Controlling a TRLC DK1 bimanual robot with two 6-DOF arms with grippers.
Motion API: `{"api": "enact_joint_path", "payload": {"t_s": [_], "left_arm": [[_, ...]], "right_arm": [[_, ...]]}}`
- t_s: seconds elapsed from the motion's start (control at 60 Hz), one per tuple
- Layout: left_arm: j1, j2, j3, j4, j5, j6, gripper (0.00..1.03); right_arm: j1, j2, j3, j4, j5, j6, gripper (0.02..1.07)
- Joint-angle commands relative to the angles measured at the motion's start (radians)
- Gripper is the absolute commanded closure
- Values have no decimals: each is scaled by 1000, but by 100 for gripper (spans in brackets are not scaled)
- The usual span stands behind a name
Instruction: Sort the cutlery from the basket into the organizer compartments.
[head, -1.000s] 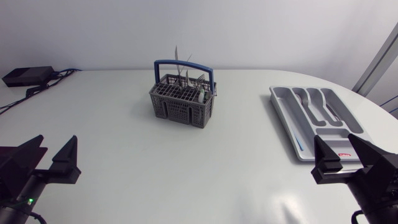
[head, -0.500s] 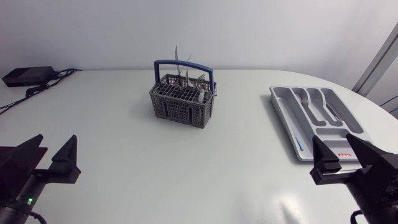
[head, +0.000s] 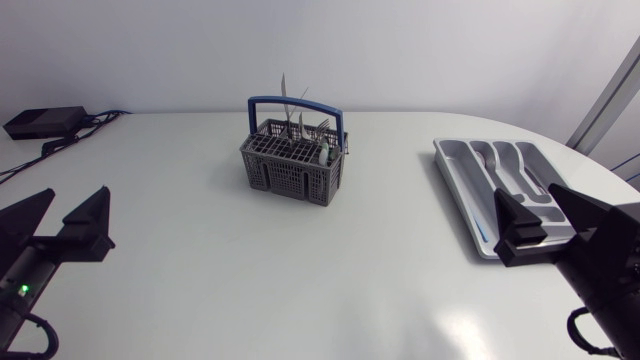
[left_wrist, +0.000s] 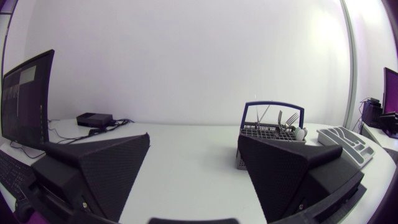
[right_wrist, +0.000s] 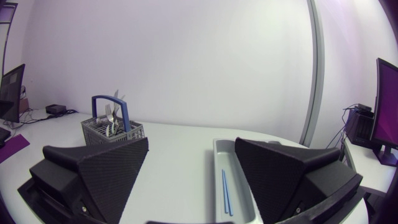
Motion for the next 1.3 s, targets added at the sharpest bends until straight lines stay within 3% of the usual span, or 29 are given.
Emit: {"api": "enact_joint_path", "payload": {"t_s": [0.0,0.133,0.35,0.483,0.55,0.717,0.917,0.983,1.033,1.133,1.283], "left_arm": [[-10,124,80,23,-3,-52,5],[-53,322,175,32,-4,-75,6],[-98,569,295,25,-33,-67,7],[-113,729,396,-37,-53,20,7],[-127,809,456,-70,-53,120,7],[-141,927,554,-76,-50,252,12],[-159,1055,636,-86,-26,271,11],[-162,1102,680,-116,-24,272,11],[-168,1144,711,-126,1,267,11],[-165,1210,749,-129,106,261,11],[-168,1307,812,-90,154,272,11]], "right_arm": [[52,107,57,42,27,20,7],[130,291,129,98,57,20,7],[153,604,287,87,38,60,7],[155,711,356,84,34,63,7],[176,741,403,50,34,62,7],[219,906,534,-31,3,63,7],[237,1092,706,-99,-22,57,7],[234,1126,746,-103,-85,40,7],[225,1147,770,-96,-129,23,8],[225,1190,825,-100,-129,-32,10],[256,1273,953,-217,-49,-168,10]]}}
